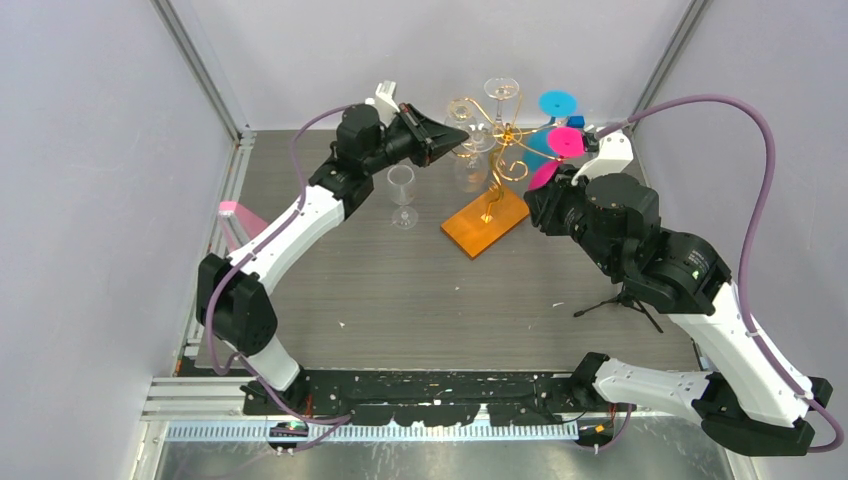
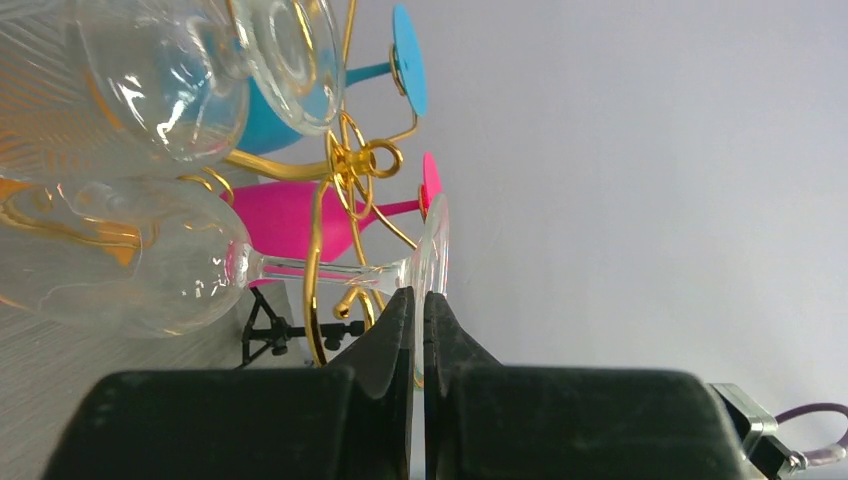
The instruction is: Take the wine glass off the wine glass rack
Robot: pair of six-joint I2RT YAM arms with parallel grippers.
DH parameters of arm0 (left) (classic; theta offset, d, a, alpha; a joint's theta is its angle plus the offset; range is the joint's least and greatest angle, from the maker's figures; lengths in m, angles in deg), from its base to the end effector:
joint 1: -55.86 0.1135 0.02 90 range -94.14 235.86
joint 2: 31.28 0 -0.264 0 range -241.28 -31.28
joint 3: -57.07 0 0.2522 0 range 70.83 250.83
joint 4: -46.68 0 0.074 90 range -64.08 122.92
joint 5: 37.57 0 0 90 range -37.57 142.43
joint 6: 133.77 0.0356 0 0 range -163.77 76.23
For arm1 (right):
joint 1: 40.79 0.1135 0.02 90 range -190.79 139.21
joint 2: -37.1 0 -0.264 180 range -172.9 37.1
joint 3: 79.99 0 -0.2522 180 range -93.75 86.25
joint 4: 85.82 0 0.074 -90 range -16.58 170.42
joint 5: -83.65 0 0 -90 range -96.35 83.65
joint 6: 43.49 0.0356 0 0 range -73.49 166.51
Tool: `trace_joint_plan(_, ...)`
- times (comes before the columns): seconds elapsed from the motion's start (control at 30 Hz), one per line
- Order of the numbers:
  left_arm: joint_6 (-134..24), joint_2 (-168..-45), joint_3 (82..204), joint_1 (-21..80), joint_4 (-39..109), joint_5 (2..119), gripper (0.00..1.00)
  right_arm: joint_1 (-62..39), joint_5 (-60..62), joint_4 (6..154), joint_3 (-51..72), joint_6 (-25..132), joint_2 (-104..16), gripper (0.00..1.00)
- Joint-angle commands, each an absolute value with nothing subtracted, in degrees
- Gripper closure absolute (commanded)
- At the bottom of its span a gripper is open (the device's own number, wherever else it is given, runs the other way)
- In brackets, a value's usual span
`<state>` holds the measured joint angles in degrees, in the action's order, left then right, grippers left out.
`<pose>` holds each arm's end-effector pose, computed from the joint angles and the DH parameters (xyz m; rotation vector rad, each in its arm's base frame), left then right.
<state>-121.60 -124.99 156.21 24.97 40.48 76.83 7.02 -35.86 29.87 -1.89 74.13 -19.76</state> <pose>0.3310 -0.2152 0.3994 -0.3784 1.8718 -1.7329 0.1157 0.1016 0.4784 0.0162 1.8831 0.4180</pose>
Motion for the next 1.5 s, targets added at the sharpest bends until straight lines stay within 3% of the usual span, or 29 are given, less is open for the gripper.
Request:
trace_joint_plan(0.0,-122.03,-121.23,158.01,23.55,46.15,80.11,1.00,7.02,-36.46,33.40,-1.93,74.95,-19.02,0.73)
trace_joint_plan(0.47,-121.27,-110.29,145.99,23.34,45.57,80.53,1.00,7.02,-30.04,38.34,0.16,76.91,-19.36,0.49)
trace_joint_plan(0.83,-119.26,-98.60,138.49,26.13,37.73,79.60,1.00,7.02,-21.78,47.30,6.18,81.01,-18.97,0.45)
trace_joint_plan(0.9,-119.35,-95.97,137.45,27.00,36.54,79.91,1.00,7.02,-20.10,49.34,7.70,81.69,-18.71,0.40)
trace_joint_plan(1.03,-120.29,-90.59,135.20,29.85,33.55,80.40,1.00,7.02,-13.91,55.48,12.44,82.81,-17.43,0.26)
trace_joint_plan(1.23,-125.04,-84.67,133.24,38.01,29.44,84.43,1.00,7.02,-11.42,67.28,20.48,86.63,-15.23,0.21)
trace_joint_plan(1.47,-134.61,-80.14,130.50,42.24,34.98,88.65,1.00,7.17,-13.02,86.87,34.31,105.39,-14.59,0.18)
